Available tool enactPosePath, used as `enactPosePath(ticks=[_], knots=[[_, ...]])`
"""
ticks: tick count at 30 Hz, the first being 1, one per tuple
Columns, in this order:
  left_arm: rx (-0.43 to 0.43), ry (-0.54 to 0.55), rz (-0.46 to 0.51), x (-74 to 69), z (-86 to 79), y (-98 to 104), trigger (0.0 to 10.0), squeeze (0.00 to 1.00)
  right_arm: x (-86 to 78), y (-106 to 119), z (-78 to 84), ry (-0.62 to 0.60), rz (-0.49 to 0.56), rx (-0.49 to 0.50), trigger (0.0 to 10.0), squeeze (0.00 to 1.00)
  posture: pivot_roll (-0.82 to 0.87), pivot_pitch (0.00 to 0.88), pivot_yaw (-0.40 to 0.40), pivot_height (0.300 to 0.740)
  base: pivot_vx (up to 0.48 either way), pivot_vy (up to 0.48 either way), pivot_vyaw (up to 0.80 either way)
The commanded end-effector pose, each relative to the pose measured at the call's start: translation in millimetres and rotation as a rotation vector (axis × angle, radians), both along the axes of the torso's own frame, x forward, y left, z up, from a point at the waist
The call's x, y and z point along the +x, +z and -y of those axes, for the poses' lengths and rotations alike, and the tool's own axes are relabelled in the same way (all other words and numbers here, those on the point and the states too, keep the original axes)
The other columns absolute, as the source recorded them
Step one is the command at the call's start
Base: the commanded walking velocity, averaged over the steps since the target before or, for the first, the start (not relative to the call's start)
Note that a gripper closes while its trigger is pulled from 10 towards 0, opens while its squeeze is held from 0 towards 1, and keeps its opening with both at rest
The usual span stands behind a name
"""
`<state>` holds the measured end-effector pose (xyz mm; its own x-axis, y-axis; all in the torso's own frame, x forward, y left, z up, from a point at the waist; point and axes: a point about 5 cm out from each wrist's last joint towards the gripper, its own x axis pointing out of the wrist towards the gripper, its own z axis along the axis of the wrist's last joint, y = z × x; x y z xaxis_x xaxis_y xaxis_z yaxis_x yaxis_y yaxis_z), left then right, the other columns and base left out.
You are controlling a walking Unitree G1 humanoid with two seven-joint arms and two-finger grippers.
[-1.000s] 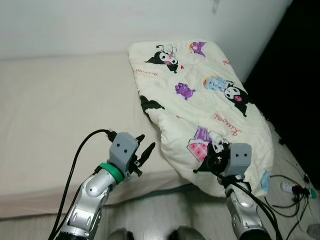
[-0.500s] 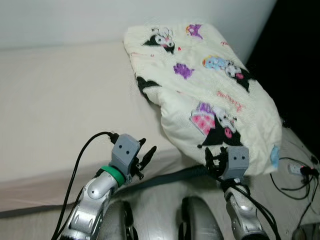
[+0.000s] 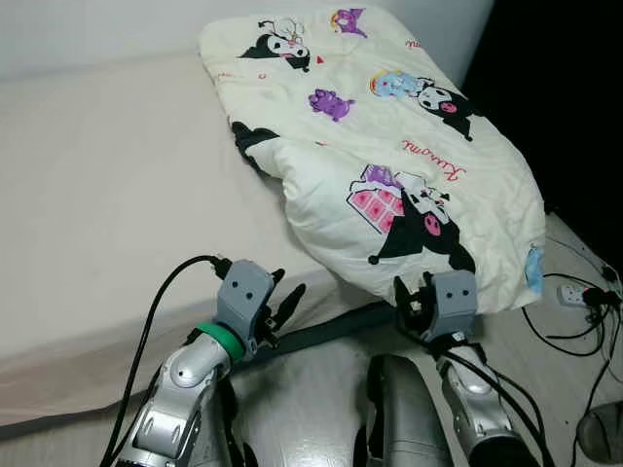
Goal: Clean up the room
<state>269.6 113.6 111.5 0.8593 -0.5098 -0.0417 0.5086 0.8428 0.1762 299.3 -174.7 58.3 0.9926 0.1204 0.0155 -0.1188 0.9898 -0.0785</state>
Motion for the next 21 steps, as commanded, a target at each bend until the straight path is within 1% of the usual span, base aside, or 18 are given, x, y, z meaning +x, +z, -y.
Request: enactPosePath(ticks=[1, 2, 3, 6, 7, 8, 10, 11, 12, 13, 14, 15, 16, 19, 20, 21], knots=[[0.009, 0.003, -0.015, -3.4, -0.2, -2, 10.0, 0.0, 10.6, 12, -3.4, 0.04, 0.044, -0.039, 10.0, 0.0, -0.06, 0.099, 0.062, 0.535, 0.0, 0.0, 0.0], [0.009, 0.003, -0.015, -3.4, -0.2, -2, 10.0, 0.0, 10.6, 12, -3.4, 0.04, 0.044, -0.039, 10.0, 0.0, -0.06, 0.099, 0.062, 0.535, 0.0, 0.0, 0.0], [0.008, 0.004, -0.015, -3.2, -0.1, -2, 10.0, 0.0, 16.6, 20, -3.9, 0.05, 0.066, -0.059, 10.0, 0.0, -0.06, 0.101, 0.064, 0.535, 0.0, 0.0, 0.0], [0.008, 0.006, -0.014, -2.6, 0.3, 0, 10.0, 0.0, 28.4, 29, -7.2, 0.089, 0.076, -0.146, 10.0, 0.0, -0.05, 0.106, 0.067, 0.535, 0.0, 0.0, 0.0], [0.008, 0.006, -0.014, -2.6, 0.3, 0, 10.0, 0.0, 28.4, 29, -7.2, 0.089, 0.076, -0.146, 10.0, 0.0, -0.05, 0.106, 0.067, 0.535, 0.0, 0.0, 0.0], [0.009, 0.005, -0.013, -2.5, 0.5, 0, 10.0, 0.0, 31.0, 28, -10.0, 0.11, 0.059, -0.184, 10.0, 0.0, -0.05, 0.106, 0.067, 0.535, 0.0, 0.0, 0.0], [0.009, 0.005, -0.013, -2.5, 0.5, 0, 10.0, 0.0, 31.0, 28, -10.0, 0.11, 0.059, -0.184, 10.0, 0.0, -0.05, 0.106, 0.067, 0.535, 0.0, 0.0, 0.0], [0.01, 0.004, -0.011, -1.8, 1.0, 1, 10.0, 0.0, 32.9, 15, -17.8, 0.173, -0.032, -0.325, 10.0, 0.0, -0.03, 0.106, 0.063, 0.535, 0.0, 0.0, 0.0], [0.01, 0.005, -0.009, -1.6, 1.3, 2, 10.0, 0.0, 31.1, 6, -21.5, 0.225, -0.076, -0.429, 10.0, 0.0, -0.03, 0.105, 0.062, 0.535, 0.0, 0.0, 0.0], [0.01, 0.005, -0.009, -1.6, 1.3, 2, 10.0, 0.0, 31.1, 6, -21.5, 0.225, -0.076, -0.429, 10.0, 0.0, -0.03, 0.105, 0.062, 0.535, 0.0, 0.0, 0.0], [0.01, 0.005, -0.008, -1.4, 1.6, 2, 10.0, 0.0, 29.1, 0, -23.1, 0.263, -0.102, -0.504, 10.0, 0.0, -0.03, 0.105, 0.061, 0.535, 0.0, 0.0, 0.0], [0.009, 0.007, -0.007, -1.6, 1.8, 3, 10.0, 0.0, 27.7, -2, -24.1, 0.302, -0.096, -0.581, 10.0, 0.0, -0.02, 0.105, 0.057, 0.535, 0.0, 0.0, 0.0], [0.008, 0.009, -0.006, -1.8, 1.8, 3, 10.0, 0.0, 27.7, -1, -24.0, 0.325, -0.083, -0.622, 10.0, 0.0, -0.02, 0.105, 0.057, 0.535, 0.0, 0.0, 0.0], [0.007, 0.011, -0.006, -2.0, 1.9, 3, 10.0, 0.0, 28.7, 2, -23.4, 0.339, -0.063, -0.639, 10.0, 0.0, -0.02, 0.103, 0.054, 0.535, 0.0, 0.0, 0.0], [0.005, 0.013, -0.007, -2.2, 1.9, 3, 10.0, 0.0, 29.4, 6, -23.9, 0.373, -0.047, -0.641, 10.0, 0.0, -0.03, 0.104, 0.055, 0.535, 0.0, 0.0, 0.0], [0.004, 0.014, -0.009, -2.8, 2.1, 2, 10.0, 0.0, 28.2, 5, -24.7, 0.431, -0.066, -0.632, 10.0, 0.0, -0.03, 0.104, 0.055, 0.535, 0.0, 0.0, 0.0]])
